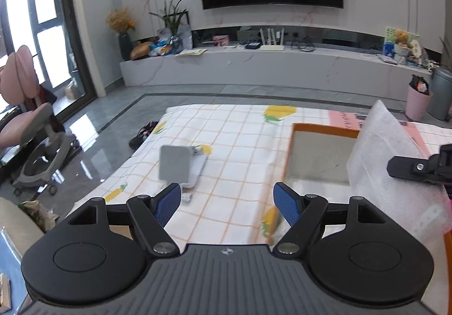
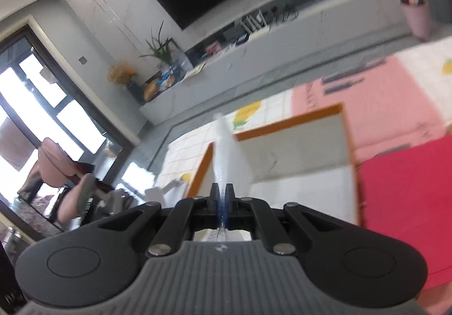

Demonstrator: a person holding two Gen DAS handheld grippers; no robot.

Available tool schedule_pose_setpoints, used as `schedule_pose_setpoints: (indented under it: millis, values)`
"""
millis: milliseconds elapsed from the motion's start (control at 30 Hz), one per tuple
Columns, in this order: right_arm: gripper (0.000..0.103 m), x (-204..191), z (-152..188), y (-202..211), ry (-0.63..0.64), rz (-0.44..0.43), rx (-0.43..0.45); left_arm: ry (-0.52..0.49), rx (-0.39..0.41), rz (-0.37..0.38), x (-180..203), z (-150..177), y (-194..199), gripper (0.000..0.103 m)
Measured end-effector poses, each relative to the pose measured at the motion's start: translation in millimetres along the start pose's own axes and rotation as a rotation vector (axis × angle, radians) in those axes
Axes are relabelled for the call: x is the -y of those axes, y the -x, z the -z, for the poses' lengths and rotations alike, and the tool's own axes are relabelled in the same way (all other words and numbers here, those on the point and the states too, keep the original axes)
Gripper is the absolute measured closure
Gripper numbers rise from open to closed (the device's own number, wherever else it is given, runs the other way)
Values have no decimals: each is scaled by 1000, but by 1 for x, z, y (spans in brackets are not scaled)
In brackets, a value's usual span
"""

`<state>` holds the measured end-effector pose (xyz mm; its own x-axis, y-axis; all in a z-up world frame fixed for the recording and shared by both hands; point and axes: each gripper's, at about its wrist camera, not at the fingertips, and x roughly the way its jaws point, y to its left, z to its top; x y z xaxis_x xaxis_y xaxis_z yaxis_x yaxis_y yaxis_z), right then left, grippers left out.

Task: Organize soft objects
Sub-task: 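Open the left tool over the box while the right tool releases cloth inside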

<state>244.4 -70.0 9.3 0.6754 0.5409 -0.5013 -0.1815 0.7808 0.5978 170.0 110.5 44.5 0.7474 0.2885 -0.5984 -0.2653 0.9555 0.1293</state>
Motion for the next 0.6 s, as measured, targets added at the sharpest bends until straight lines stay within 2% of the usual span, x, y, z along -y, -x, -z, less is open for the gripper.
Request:
schedule_pose_setpoints:
  millis: [100, 200, 267, 333, 500, 600]
  values:
    - [103, -12, -2, -20, -61, -41, -25, -16, 10, 13, -7, 1, 0, 15]
    - [103, -15, -6, -38, -179, -59, -9, -12, 17, 24, -12, 3, 0, 16]
    - [103, -18, -8, -51, -211, -81, -3, -10, 16, 22, -14, 3, -1, 16]
    - [103, -21, -4, -67, -201, -36, -33, -2, 11, 21, -17, 3, -4, 17]
    - [103, -12, 19, -112, -119, 146, -240, 17, -49, 9, -24, 6, -19, 19]
    - [103, -8, 23, -123, -52, 231, -299, 34, -77, -1, -28, 8, -25, 20]
